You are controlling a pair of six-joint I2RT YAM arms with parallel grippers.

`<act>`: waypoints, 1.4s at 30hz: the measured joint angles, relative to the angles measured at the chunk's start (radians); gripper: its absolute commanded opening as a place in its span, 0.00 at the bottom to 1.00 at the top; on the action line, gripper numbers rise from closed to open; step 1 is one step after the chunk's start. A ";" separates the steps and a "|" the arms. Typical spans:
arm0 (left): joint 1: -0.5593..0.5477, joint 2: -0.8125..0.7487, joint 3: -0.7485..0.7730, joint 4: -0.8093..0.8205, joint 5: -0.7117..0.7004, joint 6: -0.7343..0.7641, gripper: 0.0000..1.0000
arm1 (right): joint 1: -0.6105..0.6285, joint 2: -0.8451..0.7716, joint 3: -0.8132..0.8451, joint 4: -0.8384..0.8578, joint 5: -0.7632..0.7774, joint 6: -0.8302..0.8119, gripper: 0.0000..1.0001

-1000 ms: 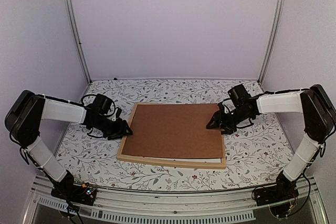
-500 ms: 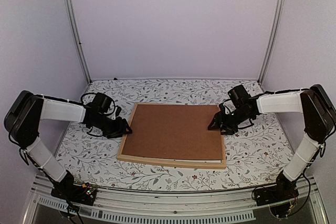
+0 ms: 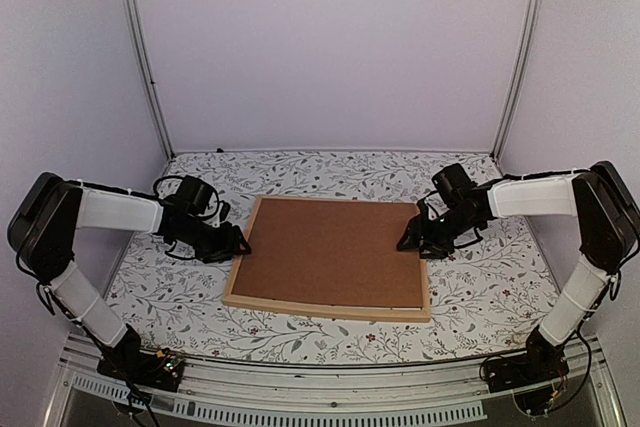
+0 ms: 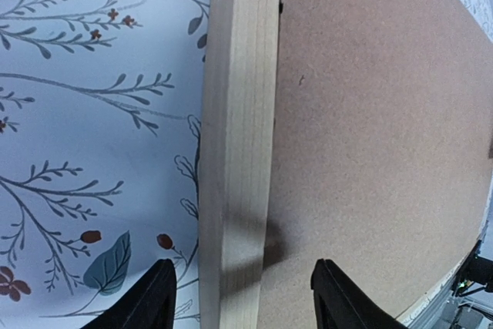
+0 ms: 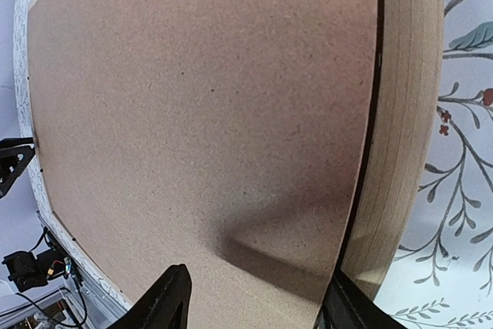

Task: Put the photo into the frame
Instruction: Place the backboard on the frame body.

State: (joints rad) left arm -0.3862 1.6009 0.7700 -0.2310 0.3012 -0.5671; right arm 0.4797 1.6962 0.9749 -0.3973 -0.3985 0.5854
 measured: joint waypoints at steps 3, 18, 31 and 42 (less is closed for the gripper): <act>0.000 0.000 0.000 -0.001 0.000 0.002 0.63 | 0.006 -0.007 0.000 -0.007 0.016 -0.003 0.58; 0.000 0.000 0.011 -0.019 -0.004 0.008 0.63 | 0.013 -0.039 0.000 -0.055 0.095 -0.011 0.59; 0.010 -0.006 0.056 -0.037 -0.014 0.034 0.70 | 0.008 -0.075 0.000 -0.095 0.170 -0.036 0.69; 0.035 0.027 0.056 -0.003 0.093 0.018 0.71 | -0.037 -0.072 0.000 -0.089 0.175 -0.066 0.71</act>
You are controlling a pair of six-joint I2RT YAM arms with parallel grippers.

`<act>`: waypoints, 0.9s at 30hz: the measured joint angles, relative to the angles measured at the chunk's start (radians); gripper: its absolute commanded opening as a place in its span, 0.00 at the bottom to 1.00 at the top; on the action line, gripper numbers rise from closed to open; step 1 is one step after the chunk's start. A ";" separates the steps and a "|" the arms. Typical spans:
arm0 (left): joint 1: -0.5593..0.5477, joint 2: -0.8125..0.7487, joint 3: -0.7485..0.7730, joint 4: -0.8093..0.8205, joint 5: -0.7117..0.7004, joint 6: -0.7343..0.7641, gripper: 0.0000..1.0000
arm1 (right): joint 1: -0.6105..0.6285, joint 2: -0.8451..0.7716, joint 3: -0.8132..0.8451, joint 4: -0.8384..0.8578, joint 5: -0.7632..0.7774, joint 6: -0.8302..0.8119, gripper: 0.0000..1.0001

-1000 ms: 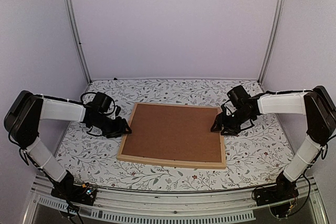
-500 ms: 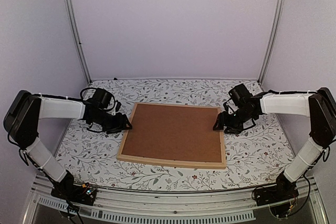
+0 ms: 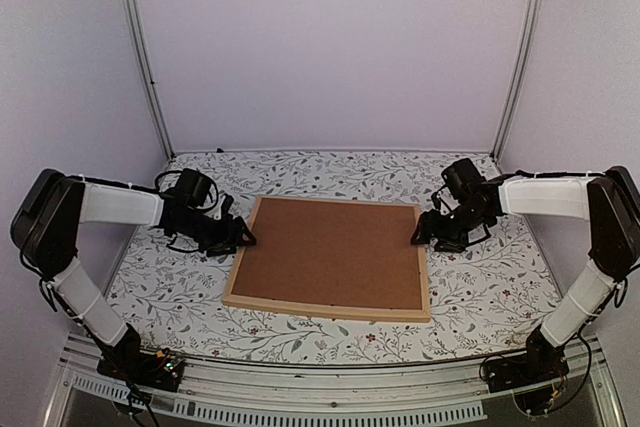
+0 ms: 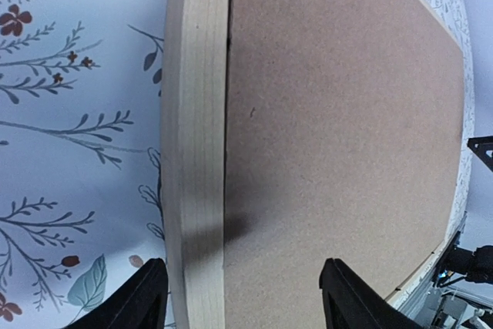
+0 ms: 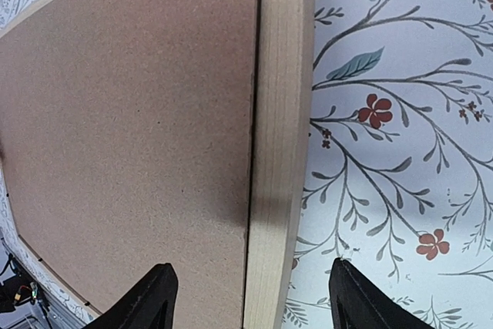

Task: Put the photo into the frame
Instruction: Place the backboard on the frame body, then adjust the photo frame at the center of the board.

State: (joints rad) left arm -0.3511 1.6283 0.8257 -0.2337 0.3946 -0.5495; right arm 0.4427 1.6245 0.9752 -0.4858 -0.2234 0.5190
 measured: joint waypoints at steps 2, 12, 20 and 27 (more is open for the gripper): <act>0.000 0.003 -0.003 0.014 0.020 -0.003 0.71 | 0.000 0.004 0.000 0.010 -0.012 -0.002 0.71; 0.005 0.008 -0.053 0.069 0.063 -0.017 0.71 | -0.005 0.075 0.000 0.069 -0.058 -0.005 0.71; 0.005 0.008 -0.077 0.092 0.069 -0.027 0.70 | -0.043 0.079 -0.003 0.098 -0.061 -0.005 0.69; 0.001 0.005 -0.114 0.150 0.095 -0.052 0.69 | -0.079 0.078 -0.018 0.119 -0.080 -0.008 0.70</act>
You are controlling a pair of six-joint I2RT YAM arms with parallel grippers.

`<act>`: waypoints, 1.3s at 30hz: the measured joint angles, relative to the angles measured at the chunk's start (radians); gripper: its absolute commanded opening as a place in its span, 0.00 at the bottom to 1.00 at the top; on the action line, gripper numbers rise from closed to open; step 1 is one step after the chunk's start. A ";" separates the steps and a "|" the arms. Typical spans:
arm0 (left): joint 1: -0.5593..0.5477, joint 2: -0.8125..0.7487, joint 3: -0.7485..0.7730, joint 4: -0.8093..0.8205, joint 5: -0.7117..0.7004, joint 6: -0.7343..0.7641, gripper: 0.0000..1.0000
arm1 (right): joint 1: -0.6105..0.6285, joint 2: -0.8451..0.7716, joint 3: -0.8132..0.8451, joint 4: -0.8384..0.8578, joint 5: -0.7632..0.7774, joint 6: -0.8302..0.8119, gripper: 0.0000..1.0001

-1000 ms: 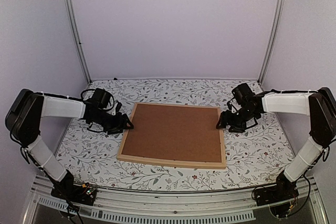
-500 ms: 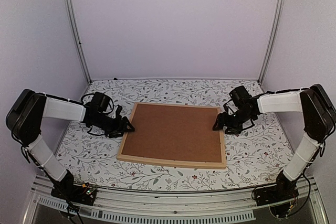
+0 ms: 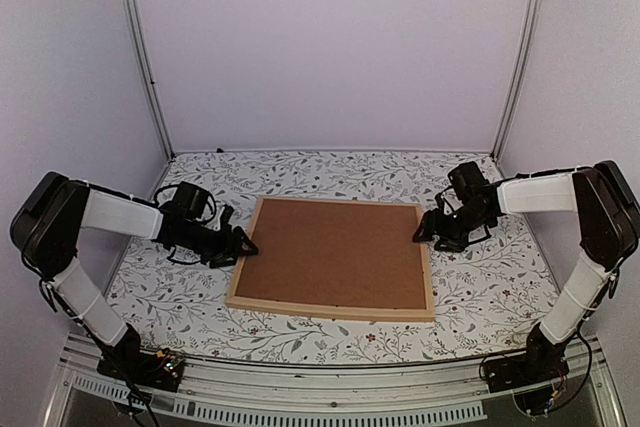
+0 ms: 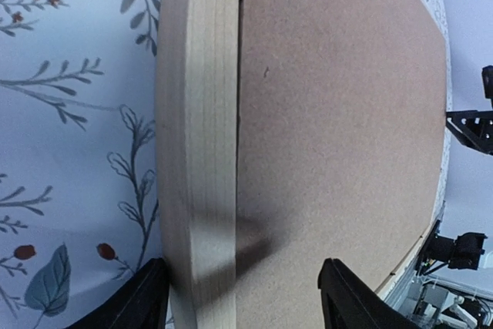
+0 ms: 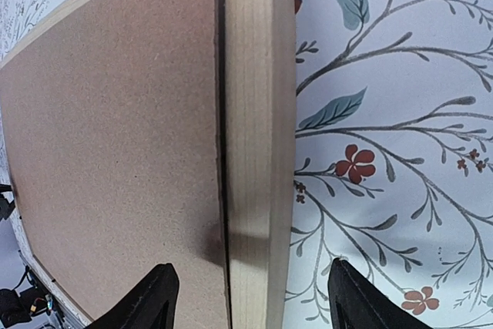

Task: Put the photo into the frame
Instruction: Adjust the photo frame at the center of the board.

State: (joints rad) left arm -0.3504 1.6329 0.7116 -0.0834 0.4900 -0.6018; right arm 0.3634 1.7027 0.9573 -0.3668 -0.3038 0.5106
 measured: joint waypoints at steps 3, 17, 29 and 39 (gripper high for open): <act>-0.018 -0.012 -0.025 0.023 0.029 -0.014 0.68 | -0.003 0.000 -0.003 0.005 -0.009 0.000 0.71; -0.172 -0.266 0.025 -0.243 0.042 0.042 0.74 | -0.111 -0.018 -0.009 0.008 -0.018 -0.044 0.72; -0.154 0.064 0.453 -0.183 -0.071 0.224 0.81 | -0.114 -0.056 -0.039 0.008 -0.033 -0.074 0.72; -0.123 0.396 0.679 -0.178 -0.017 0.336 0.83 | -0.114 -0.057 -0.072 0.019 -0.067 -0.087 0.72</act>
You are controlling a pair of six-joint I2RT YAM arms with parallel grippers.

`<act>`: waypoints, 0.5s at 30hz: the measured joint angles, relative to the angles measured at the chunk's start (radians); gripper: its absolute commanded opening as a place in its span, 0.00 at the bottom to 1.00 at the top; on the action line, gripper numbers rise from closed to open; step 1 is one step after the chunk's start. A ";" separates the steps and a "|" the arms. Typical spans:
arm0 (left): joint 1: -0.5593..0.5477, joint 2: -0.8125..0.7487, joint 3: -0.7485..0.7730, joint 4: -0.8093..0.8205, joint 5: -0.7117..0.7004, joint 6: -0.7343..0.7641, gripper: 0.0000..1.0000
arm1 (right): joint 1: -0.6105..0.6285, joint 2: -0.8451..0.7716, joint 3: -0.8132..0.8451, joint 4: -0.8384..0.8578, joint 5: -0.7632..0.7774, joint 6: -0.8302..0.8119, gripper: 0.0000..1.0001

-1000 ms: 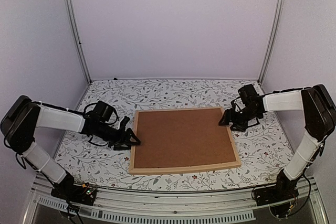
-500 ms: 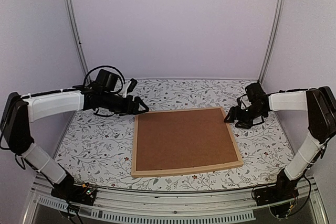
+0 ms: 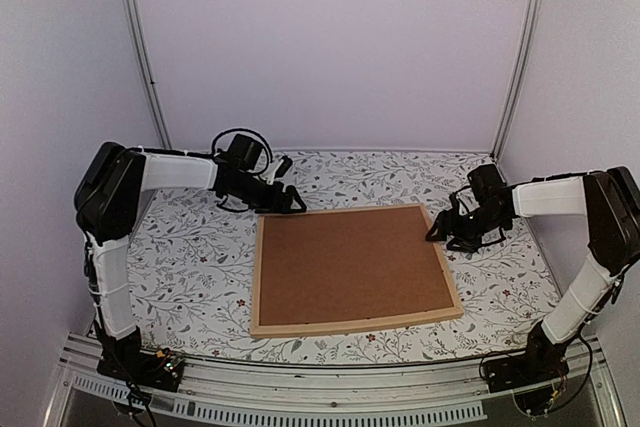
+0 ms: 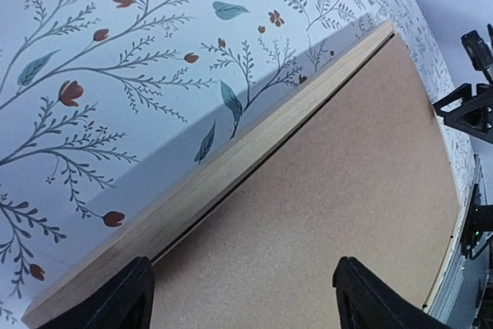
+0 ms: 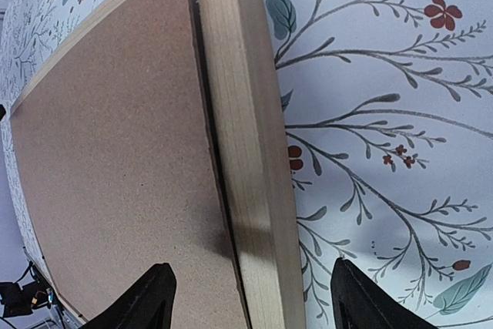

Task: Put the photo into the frame
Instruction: Adjust the photo frame at the center of the board.

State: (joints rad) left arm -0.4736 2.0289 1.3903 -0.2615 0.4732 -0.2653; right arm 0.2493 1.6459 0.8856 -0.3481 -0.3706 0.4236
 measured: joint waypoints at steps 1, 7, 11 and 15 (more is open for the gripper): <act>0.000 0.018 0.008 -0.001 0.008 0.008 0.82 | 0.000 0.000 -0.002 0.003 -0.002 -0.002 0.72; 0.000 0.092 0.063 -0.001 0.024 0.036 0.80 | 0.000 0.000 -0.014 0.016 -0.008 -0.016 0.72; -0.001 0.099 0.071 -0.002 0.024 0.043 0.77 | 0.000 0.000 -0.027 0.029 -0.011 -0.021 0.72; -0.003 0.104 0.079 -0.011 0.024 0.057 0.74 | 0.000 0.003 -0.031 0.035 -0.019 -0.021 0.72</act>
State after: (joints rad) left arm -0.4763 2.1326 1.4689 -0.2729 0.4973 -0.2085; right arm 0.2493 1.6489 0.8547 -0.3134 -0.3901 0.4026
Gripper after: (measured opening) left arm 0.757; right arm 0.724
